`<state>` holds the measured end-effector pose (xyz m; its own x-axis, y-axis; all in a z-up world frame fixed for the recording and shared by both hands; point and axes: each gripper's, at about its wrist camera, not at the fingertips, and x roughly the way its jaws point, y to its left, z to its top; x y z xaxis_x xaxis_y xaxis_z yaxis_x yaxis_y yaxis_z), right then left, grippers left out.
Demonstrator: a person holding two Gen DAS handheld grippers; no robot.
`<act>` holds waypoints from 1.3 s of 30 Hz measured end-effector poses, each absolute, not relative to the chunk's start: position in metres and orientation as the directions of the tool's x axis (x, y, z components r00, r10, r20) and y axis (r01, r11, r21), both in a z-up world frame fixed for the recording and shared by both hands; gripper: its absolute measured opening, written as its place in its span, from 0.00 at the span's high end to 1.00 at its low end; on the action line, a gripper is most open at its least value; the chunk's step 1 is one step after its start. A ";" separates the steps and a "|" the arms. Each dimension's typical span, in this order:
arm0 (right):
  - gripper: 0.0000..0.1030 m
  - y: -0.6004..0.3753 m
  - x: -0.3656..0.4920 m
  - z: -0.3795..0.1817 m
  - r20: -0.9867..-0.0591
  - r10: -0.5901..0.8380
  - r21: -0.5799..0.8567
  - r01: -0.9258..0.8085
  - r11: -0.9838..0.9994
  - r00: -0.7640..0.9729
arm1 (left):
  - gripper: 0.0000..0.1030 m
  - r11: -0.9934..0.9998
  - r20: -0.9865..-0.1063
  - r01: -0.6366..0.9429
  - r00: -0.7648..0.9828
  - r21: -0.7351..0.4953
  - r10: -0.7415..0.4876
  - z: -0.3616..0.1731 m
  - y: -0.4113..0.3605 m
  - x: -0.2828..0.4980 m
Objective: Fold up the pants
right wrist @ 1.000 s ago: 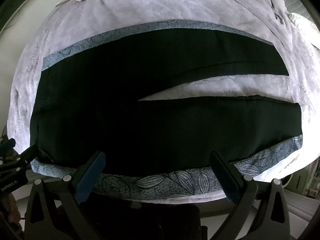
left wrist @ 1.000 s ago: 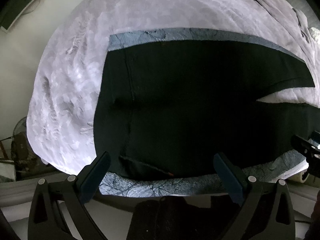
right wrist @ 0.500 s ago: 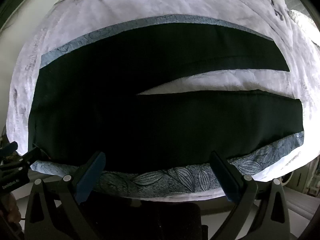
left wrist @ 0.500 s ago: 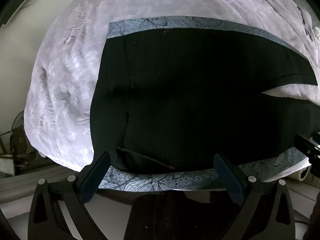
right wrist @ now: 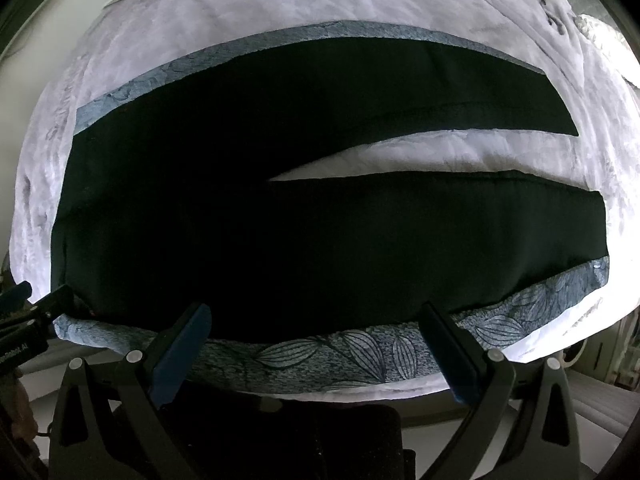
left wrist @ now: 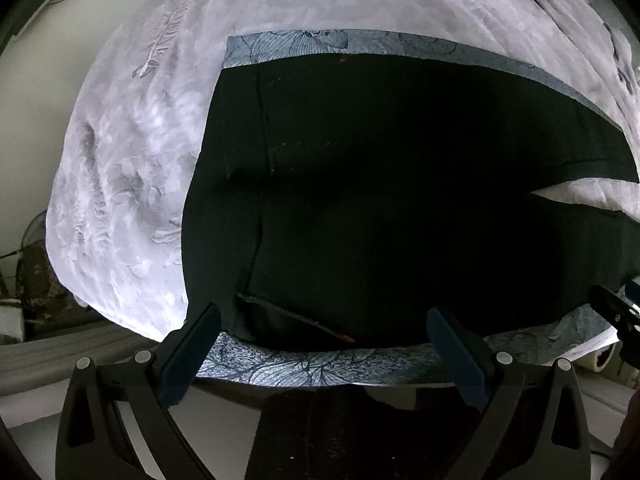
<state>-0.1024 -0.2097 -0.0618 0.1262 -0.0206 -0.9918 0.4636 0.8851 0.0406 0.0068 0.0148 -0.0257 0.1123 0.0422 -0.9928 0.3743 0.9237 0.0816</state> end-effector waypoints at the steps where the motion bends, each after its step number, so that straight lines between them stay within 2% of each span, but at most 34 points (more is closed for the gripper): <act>1: 0.00 -0.210 -0.103 -0.062 -0.992 -0.020 0.041 0.465 0.885 0.125 | 0.00 0.923 -0.993 0.375 0.111 0.082 0.043 -0.027 0.015 0.007; 8: 0.00 -0.215 -0.108 -0.071 -0.990 0.016 0.081 0.475 0.876 0.138 | 0.00 0.918 -0.992 0.381 0.107 0.105 0.069 -0.038 0.019 0.006; 11: 0.00 -0.223 -0.113 -0.077 -0.979 0.092 0.171 0.493 0.853 0.181 | 0.00 0.919 -0.993 0.384 0.098 0.095 0.062 -0.043 0.021 0.007; 13: 0.00 -0.231 -0.118 -0.081 -0.962 0.161 0.256 0.512 0.820 0.222 | 0.00 0.925 -0.997 0.377 0.076 0.043 0.015 -0.047 0.025 0.009; 18: 0.01 -0.258 -0.142 -0.094 -0.854 0.370 0.518 0.540 0.664 0.365 | 0.00 0.930 -0.995 0.366 0.085 -0.010 -0.045 -0.053 0.037 0.014; 20: 0.11 -0.264 -0.154 -0.098 -0.814 0.426 0.580 0.528 0.620 0.395 | 0.00 0.930 -0.995 0.366 0.072 -0.034 -0.065 -0.058 0.040 0.015; 21: 0.21 -0.266 -0.161 -0.102 -0.799 0.452 0.601 0.524 0.603 0.396 | 0.00 0.928 -0.995 0.367 0.053 -0.064 -0.090 -0.061 0.044 0.016; 25: 0.21 -0.267 -0.186 -0.119 -0.735 0.566 0.672 0.514 0.533 0.374 | 0.00 0.927 -0.988 0.347 0.018 -0.140 -0.155 -0.064 0.057 0.018; 30: 0.21 -0.262 -0.207 -0.148 -0.723 0.607 0.670 0.544 0.504 0.329 | 0.00 0.925 -0.987 0.350 0.011 -0.148 -0.162 -0.065 0.067 0.019; 34: 0.21 -0.266 -0.201 -0.158 -0.659 0.628 0.732 0.548 0.405 0.414 | 0.00 0.922 -0.987 0.357 0.007 -0.149 -0.162 -0.065 0.071 0.015; 39: 0.21 -0.262 -0.185 -0.163 -0.532 0.664 0.827 0.491 0.273 0.526 | 0.00 0.923 -0.978 0.329 -0.013 -0.199 -0.207 -0.063 0.080 0.008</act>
